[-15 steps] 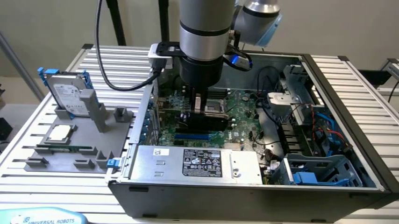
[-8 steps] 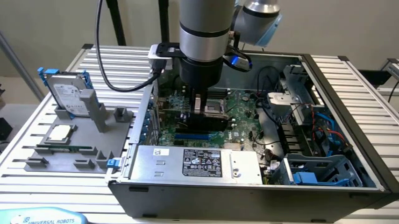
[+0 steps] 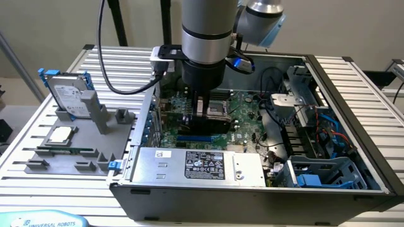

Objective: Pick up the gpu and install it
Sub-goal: 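Insert the gpu into the slot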

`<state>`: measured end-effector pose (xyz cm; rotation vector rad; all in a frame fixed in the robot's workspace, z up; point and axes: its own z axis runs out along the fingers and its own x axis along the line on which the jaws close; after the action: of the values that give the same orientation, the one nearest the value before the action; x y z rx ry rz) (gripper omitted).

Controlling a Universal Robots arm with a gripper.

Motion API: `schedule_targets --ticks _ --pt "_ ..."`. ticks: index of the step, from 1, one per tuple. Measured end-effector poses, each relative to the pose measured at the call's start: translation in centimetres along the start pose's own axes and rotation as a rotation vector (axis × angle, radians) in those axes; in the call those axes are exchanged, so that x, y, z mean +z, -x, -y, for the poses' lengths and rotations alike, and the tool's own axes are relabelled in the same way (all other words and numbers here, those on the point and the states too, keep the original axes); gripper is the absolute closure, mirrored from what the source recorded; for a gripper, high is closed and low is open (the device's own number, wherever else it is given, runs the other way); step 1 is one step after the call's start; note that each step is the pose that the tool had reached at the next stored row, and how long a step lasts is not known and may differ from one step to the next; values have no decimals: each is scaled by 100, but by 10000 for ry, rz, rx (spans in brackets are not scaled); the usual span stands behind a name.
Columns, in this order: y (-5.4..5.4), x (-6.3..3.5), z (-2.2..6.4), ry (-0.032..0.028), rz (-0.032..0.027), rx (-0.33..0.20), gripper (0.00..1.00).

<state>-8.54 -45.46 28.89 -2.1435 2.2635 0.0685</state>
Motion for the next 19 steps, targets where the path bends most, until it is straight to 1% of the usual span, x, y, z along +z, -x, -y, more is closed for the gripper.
schedule_targets --ticks 9,19 --pt "0 150 -24 3 -23 67 73" --pt "-3 199 -50 33 -26 88 73"
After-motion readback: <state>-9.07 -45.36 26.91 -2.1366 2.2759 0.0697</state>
